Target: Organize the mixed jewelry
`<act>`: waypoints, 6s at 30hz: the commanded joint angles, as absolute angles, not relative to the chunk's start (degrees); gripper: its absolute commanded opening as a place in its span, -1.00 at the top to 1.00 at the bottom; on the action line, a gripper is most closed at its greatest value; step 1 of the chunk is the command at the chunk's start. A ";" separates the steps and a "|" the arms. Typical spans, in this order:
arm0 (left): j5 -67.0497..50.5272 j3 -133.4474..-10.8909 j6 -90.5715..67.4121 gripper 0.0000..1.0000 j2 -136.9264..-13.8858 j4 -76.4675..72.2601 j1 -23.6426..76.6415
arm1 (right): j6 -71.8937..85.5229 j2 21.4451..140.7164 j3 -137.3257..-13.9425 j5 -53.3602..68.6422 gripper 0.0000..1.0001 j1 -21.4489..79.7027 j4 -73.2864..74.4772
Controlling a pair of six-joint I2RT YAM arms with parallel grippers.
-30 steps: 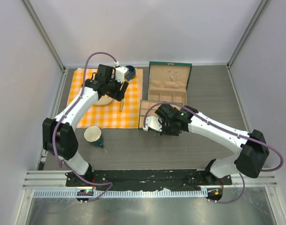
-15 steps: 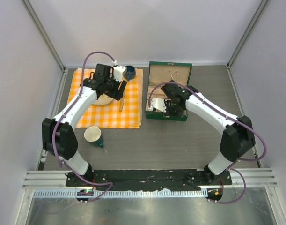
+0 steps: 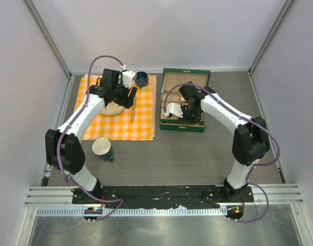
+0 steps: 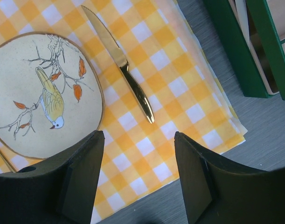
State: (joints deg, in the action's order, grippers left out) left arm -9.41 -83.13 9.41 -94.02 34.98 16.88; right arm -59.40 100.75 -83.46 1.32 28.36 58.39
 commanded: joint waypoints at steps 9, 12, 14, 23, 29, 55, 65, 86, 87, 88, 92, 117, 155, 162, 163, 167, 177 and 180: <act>-11.07 -85.43 9.67 -0.31 -95.01 34.01 16.08 | -62.14 102.83 -86.22 3.08 0.99 25.84 56.78; -11.16 -85.34 9.67 -0.31 -95.10 34.01 16.00 | -62.31 102.92 -85.52 3.08 0.99 25.40 56.25; -11.42 -85.34 9.58 -0.31 -95.27 34.01 16.00 | -62.31 103.27 -85.08 2.99 0.99 25.14 56.08; -11.78 -84.99 9.67 -0.31 -95.10 33.93 15.91 | -62.14 102.48 -82.18 3.08 0.98 24.79 54.93; -12.13 -84.90 9.32 -0.30 -95.27 34.10 15.82 | -61.96 101.16 -80.25 3.60 0.99 24.87 54.15; -12.48 -84.90 9.23 -0.30 -95.45 34.28 15.73 | -60.47 97.65 -83.40 3.08 0.99 23.29 52.47; -12.66 -84.81 9.32 -0.30 -95.01 34.28 15.64 | -60.64 97.21 -86.48 2.20 0.99 22.68 53.61; -13.27 -84.73 9.05 -0.30 -95.19 34.19 15.29 | -60.82 97.29 -83.32 2.19 0.99 22.50 54.76; -13.18 -84.64 9.05 -0.30 -95.10 34.19 15.29 | -60.73 97.38 -83.23 2.37 0.99 22.50 54.84; -13.18 -84.55 9.05 -0.30 -95.01 34.19 15.29 | -60.82 97.56 -83.23 2.46 0.99 22.50 54.84; -13.10 -84.38 9.14 -0.30 -94.92 34.19 15.29 | -60.56 98.61 -83.23 3.07 0.99 22.50 55.28; -13.45 -84.73 9.14 -0.30 -95.36 34.37 15.12 | -61.70 103.01 -83.67 2.29 0.99 26.19 56.78; -13.97 -84.46 9.14 -0.30 -94.92 34.45 14.59 | -60.82 104.85 -82.88 3.08 0.98 26.72 53.00; -13.97 -84.38 9.14 -0.30 -95.01 34.54 14.59 | -60.29 104.77 -82.71 4.39 0.94 26.63 52.12; -13.97 -84.38 9.05 -0.30 -95.01 34.45 14.59 | -60.21 104.77 -82.79 4.48 0.93 26.63 52.12; -13.98 -84.46 9.05 -0.30 -95.10 34.45 14.59 | -59.85 105.03 -82.79 5.27 0.92 26.63 51.86; -14.06 -84.29 9.14 -0.30 -94.92 34.45 14.50 | -59.41 105.73 -82.88 5.98 0.92 26.63 50.71; -14.15 -84.29 9.05 -0.30 -94.92 34.45 14.50 | -59.50 105.73 -82.79 6.06 0.87 26.63 50.36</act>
State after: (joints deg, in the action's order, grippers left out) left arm -13.10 -83.24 9.39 -95.77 34.98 14.90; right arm -60.03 104.64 -82.59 2.63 26.39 56.64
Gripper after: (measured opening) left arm 0.649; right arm 0.076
